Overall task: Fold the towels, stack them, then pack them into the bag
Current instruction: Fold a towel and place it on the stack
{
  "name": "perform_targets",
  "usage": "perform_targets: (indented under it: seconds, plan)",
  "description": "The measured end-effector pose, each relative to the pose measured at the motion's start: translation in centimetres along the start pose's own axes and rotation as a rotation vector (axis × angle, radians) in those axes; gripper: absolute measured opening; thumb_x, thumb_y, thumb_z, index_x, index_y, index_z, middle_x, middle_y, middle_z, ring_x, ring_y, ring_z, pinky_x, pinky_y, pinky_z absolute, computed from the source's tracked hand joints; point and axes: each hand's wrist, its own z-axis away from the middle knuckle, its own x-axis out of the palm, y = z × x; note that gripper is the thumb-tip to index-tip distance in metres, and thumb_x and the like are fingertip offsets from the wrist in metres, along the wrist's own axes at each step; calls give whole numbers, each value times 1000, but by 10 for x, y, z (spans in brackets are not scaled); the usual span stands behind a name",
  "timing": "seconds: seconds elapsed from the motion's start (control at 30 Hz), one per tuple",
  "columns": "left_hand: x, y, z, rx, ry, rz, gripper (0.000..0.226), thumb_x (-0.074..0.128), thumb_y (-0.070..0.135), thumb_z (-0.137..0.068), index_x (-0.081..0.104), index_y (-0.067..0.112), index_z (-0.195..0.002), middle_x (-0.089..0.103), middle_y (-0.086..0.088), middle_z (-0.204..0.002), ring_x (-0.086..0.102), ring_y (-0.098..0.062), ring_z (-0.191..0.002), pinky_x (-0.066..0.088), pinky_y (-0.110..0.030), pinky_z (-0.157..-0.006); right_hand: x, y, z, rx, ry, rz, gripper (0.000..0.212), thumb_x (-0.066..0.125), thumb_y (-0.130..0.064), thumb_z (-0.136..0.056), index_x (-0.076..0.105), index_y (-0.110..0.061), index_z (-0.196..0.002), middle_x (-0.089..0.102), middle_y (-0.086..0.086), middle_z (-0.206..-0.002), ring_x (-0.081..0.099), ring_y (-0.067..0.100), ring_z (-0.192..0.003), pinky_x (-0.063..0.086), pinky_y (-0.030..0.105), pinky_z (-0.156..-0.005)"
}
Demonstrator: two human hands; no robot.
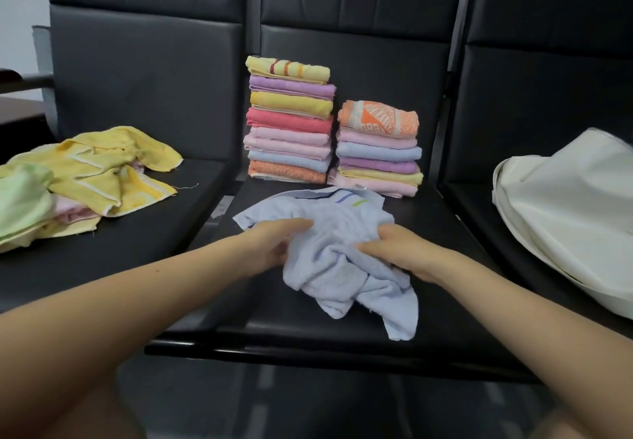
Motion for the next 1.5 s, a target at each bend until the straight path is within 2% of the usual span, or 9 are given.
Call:
perform_targets:
  seconds: [0.1, 0.27, 0.47, 0.7, 0.93, 1.17, 1.27, 1.37, 1.5]
  plan:
    - [13, 6, 2, -7, -75, -5, 40, 67, 36, -88, 66, 8, -115, 72, -6, -111, 66, -19, -107, 48, -35, -101, 0, -4, -2, -9, 141, -171, 18, 56, -30, -96, 50, -12, -94, 52, 5, -97, 50, 16, -87, 42, 28, -69]
    - [26, 22, 0, 43, -14, 128, 33, 53, 23, -94, 61, 16, -62, 65, -2, -68, 62, -15, -66, 45, -29, -71, -22, -3, -7, 3, 274, -594, 22, 63, -16, -93, 63, -6, -113, 67, 13, -110, 64, 27, -105, 51, 36, -88]
    - [-13, 47, -14, 259, 306, 76, 44, 71, 42, -75, 64, 17, -111, 70, -1, -108, 66, -18, -99, 52, -37, -93, -78, 12, -9, 54, 414, -1053, 14, 49, -5, -98, 62, -6, -94, 69, 0, -58, 67, 13, -60, 53, 21, -56]
    - [-30, 17, -30, 132, 182, -335, 20, 59, 23, -92, 64, 7, -81, 54, -4, -68, 47, -14, -53, 38, -19, -45, -68, 56, -11, 237, 293, -765, 40, 68, -18, -89, 59, -1, -124, 64, 17, -112, 63, 28, -98, 52, 40, -89]
    - [-19, 15, -15, 106, 270, -585, 42, 63, 51, -86, 62, 10, -78, 59, -4, -72, 54, -16, -58, 43, -23, -53, -57, 53, 4, 339, 362, -19, 32, 73, -43, -82, 57, -15, -83, 62, 5, -82, 59, 16, -71, 43, 26, -55]
    - [-8, 0, 11, 126, 44, -926, 46, 72, 38, -83, 39, 20, -55, 39, 10, -58, 36, -7, -58, 28, -20, -55, -52, 55, 40, 179, 8, 169, 39, 81, -42, -72, 60, -12, -85, 61, -2, -87, 56, 8, -77, 43, 20, -65]
    - [4, 12, 23, 283, 35, -610, 13, 62, 27, -73, 56, 19, -64, 55, 5, -71, 48, -9, -69, 38, -20, -66, -44, 55, 42, 85, 119, -19, 29, 71, -24, -87, 63, -12, -111, 66, 3, -110, 61, 18, -108, 50, 29, -89]
    - [6, 33, 34, 290, 108, -119, 18, 49, 20, -77, 61, 9, -83, 67, -15, -95, 63, -18, -84, 50, -31, -85, -49, 44, 47, -49, 237, -583, 20, 58, -9, -95, 64, -4, -114, 70, 7, -102, 66, 19, -99, 54, 25, -77]
    - [3, 49, 45, 338, 130, 166, 23, 42, 15, -98, 59, 8, -83, 66, -5, -75, 63, -12, -66, 50, -23, -63, -67, 32, 44, -79, 331, -899, 15, 69, -14, -86, 68, -9, -100, 68, 10, -85, 66, 18, -78, 54, 27, -62]
